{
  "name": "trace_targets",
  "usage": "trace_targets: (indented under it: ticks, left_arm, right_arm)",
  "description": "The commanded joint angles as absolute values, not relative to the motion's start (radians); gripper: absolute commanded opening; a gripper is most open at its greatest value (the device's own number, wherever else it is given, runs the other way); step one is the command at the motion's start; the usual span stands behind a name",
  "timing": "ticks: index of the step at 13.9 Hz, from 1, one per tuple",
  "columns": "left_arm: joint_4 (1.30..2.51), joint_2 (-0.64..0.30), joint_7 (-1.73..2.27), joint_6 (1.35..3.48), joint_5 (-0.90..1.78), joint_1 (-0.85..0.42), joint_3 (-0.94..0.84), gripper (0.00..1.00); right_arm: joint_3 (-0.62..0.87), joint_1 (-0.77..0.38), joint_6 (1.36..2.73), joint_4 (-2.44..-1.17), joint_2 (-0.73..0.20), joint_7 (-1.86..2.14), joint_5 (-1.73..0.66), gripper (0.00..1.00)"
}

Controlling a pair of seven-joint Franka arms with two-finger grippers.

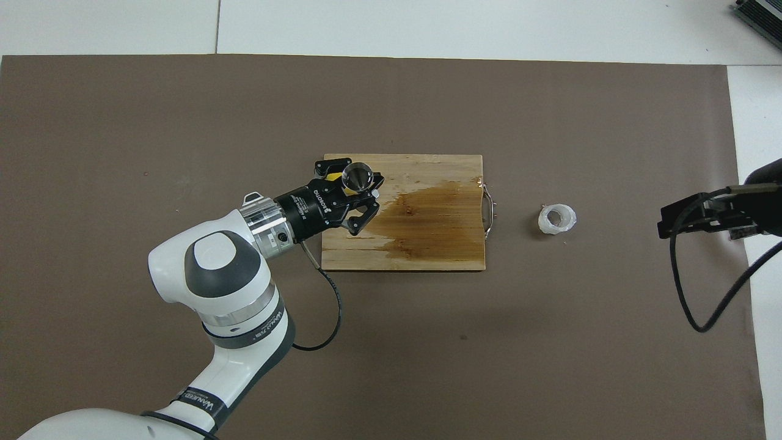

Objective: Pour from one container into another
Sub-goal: 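Carry the dark cup with the left gripper over the wooden board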

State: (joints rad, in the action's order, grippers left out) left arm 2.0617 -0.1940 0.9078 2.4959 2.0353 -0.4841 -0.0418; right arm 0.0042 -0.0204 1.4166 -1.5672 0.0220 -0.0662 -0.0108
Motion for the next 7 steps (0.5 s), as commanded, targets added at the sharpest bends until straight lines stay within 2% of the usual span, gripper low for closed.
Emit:
trace_targets:
  ticks: [1, 7]
  left_arm:
    - [2.017, -0.268, 0.783, 2.502, 2.12, -0.502, -0.069, 0.0]
    - [1.951, -0.357, 0.641, 2.511, 2.232, -0.5, -0.124, 0.0]
  right_arm:
    - [0.0, -0.014, 1.424, -1.574, 0.029, -0.048, -0.032, 1.0]
    - [0.0, -0.014, 1.424, -1.574, 0.031, -0.048, -0.032, 1.0]
